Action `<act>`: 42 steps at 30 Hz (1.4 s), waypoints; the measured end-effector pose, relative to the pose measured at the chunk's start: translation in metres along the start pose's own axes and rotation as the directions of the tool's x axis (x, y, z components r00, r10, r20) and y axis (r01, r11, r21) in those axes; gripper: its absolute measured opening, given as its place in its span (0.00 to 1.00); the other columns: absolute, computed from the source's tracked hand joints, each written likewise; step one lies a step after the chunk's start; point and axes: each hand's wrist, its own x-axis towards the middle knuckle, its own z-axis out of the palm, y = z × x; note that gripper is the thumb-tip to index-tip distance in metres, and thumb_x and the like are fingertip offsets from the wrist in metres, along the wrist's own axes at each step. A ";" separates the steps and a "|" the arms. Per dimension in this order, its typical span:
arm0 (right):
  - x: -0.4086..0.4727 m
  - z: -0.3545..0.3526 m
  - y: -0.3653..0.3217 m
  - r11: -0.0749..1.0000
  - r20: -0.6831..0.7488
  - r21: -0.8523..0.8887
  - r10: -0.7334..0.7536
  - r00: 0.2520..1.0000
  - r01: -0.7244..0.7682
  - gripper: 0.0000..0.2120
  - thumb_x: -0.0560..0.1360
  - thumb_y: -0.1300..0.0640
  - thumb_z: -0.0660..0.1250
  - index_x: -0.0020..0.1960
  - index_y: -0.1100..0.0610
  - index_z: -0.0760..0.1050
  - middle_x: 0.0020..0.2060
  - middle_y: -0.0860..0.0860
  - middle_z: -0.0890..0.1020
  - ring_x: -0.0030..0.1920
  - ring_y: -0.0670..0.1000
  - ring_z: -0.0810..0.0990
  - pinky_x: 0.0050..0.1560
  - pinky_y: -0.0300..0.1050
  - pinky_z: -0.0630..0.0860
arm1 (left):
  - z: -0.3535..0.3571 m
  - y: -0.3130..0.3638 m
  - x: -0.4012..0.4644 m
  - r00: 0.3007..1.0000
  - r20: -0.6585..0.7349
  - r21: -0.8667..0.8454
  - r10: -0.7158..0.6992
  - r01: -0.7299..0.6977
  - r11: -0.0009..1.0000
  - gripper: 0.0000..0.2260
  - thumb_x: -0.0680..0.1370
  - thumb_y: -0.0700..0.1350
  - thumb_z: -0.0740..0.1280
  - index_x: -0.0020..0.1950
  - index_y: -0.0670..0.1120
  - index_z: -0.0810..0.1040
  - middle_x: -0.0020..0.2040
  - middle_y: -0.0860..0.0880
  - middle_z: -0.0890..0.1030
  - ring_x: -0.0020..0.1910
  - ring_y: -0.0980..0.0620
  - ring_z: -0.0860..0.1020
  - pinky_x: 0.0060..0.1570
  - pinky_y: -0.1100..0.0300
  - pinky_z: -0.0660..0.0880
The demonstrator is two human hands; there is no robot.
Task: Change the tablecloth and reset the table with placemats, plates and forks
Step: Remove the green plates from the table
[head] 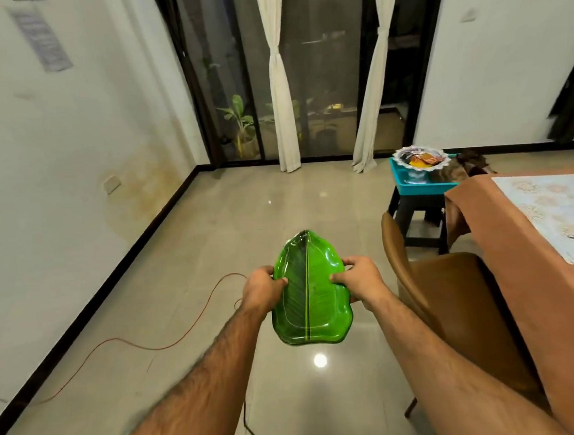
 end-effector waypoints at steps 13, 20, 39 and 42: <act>0.243 -0.028 -0.113 1.000 -0.180 0.026 -0.003 0.984 0.007 0.12 0.68 0.66 0.74 0.50 0.56 0.80 0.42 0.60 0.84 0.40 0.61 0.85 0.35 0.61 0.82 | 0.008 0.134 0.282 0.986 0.101 -0.006 0.133 -0.133 0.991 0.08 0.74 0.44 0.71 0.52 0.47 0.83 0.45 0.46 0.85 0.46 0.44 0.83 0.50 0.50 0.80; 0.385 -0.064 -0.139 0.999 -0.367 -0.034 0.020 0.930 -0.034 0.11 0.66 0.62 0.75 0.48 0.56 0.81 0.42 0.56 0.85 0.37 0.55 0.84 0.29 0.44 0.79 | 0.055 0.210 0.440 0.935 0.248 0.007 0.255 -0.265 0.964 0.06 0.74 0.44 0.72 0.50 0.47 0.83 0.45 0.46 0.85 0.45 0.44 0.83 0.49 0.50 0.80; 0.661 -0.242 -0.138 0.973 -0.639 0.100 0.222 0.736 -0.207 0.16 0.66 0.57 0.77 0.53 0.55 0.81 0.45 0.51 0.85 0.45 0.53 0.84 0.49 0.49 0.81 | 0.260 0.429 0.706 0.739 0.550 0.045 0.389 -0.492 0.869 0.10 0.72 0.45 0.74 0.53 0.47 0.84 0.45 0.47 0.85 0.46 0.46 0.83 0.49 0.52 0.80; 0.703 -0.284 -0.133 0.968 -0.658 0.119 0.245 0.712 -0.222 0.16 0.66 0.56 0.77 0.53 0.52 0.80 0.44 0.50 0.84 0.44 0.52 0.83 0.47 0.46 0.80 | 0.301 0.469 0.734 0.730 0.569 0.041 0.379 -0.485 0.873 0.11 0.72 0.45 0.74 0.54 0.48 0.84 0.45 0.49 0.85 0.45 0.47 0.83 0.48 0.55 0.79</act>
